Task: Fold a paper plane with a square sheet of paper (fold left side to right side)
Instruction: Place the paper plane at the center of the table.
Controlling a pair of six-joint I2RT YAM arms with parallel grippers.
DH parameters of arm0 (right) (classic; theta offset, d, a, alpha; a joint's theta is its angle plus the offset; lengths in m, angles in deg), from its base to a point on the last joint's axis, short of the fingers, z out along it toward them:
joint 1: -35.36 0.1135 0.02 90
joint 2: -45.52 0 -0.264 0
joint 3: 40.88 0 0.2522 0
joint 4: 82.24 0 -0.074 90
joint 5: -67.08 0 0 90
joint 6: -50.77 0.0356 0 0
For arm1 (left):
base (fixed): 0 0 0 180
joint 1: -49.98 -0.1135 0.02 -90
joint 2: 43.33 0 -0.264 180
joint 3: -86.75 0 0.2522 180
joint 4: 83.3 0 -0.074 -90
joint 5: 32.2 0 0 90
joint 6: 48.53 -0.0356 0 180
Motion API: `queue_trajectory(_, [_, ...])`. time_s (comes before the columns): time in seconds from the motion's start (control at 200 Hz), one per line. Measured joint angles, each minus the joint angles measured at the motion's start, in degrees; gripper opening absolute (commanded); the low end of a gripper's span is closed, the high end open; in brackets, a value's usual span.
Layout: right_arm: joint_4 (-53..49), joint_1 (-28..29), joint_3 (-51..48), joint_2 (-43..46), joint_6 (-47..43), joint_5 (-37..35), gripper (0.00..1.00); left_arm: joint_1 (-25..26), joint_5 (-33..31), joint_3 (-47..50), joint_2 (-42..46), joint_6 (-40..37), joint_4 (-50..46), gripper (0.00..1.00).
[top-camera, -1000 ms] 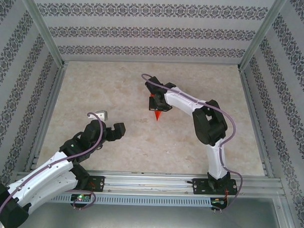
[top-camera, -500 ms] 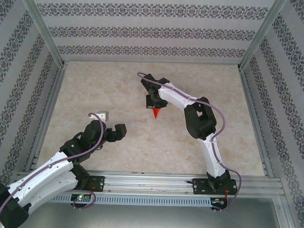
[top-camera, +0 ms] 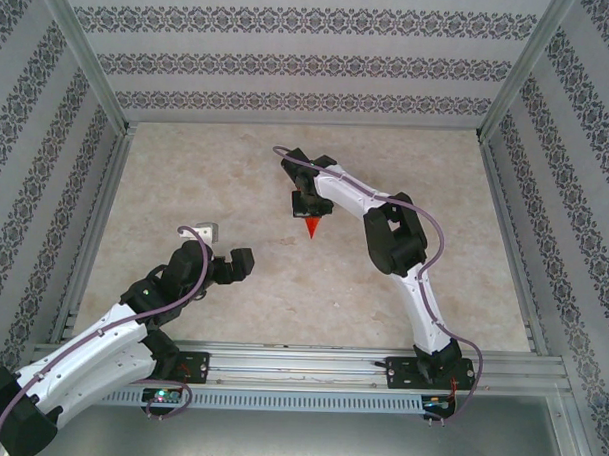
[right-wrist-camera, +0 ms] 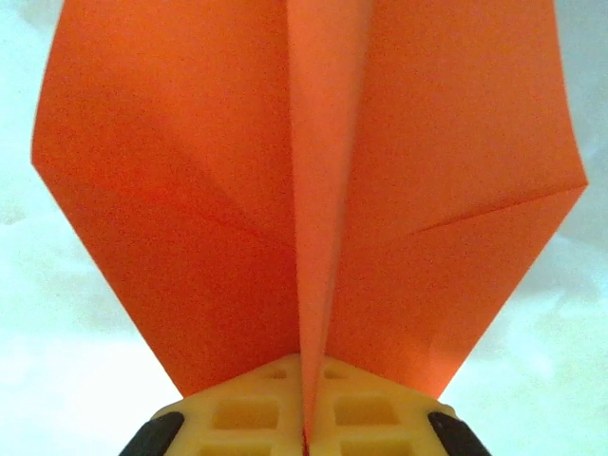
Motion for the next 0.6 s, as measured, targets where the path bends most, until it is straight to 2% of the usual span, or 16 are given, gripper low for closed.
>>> queue_trajectory(0.195, [0.0, 0.0, 0.2, -0.7, -0.1, 0.3, 0.09, 0.0, 0.0, 0.0, 0.0, 0.0, 0.0, 1.0])
queue_trajectory(0.33, [0.0, 0.0, 0.2, -0.7, -0.1, 0.7, 0.14, -0.1, 0.0, 0.0, 0.0, -0.2, 0.0, 1.0])
queue_trajectory(0.525, [0.4, 0.0, 0.2, -0.7, 0.0, 1.3, 0.27, -0.3, 0.0, 0.0, 0.0, -0.2, 0.0, 1.0])
queue_trajectory(0.6, [0.7, 0.0, 0.1, -0.7, 0.2, 1.5, 0.34, -0.3, 0.0, 0.0, 0.0, -0.2, 0.0, 1.0])
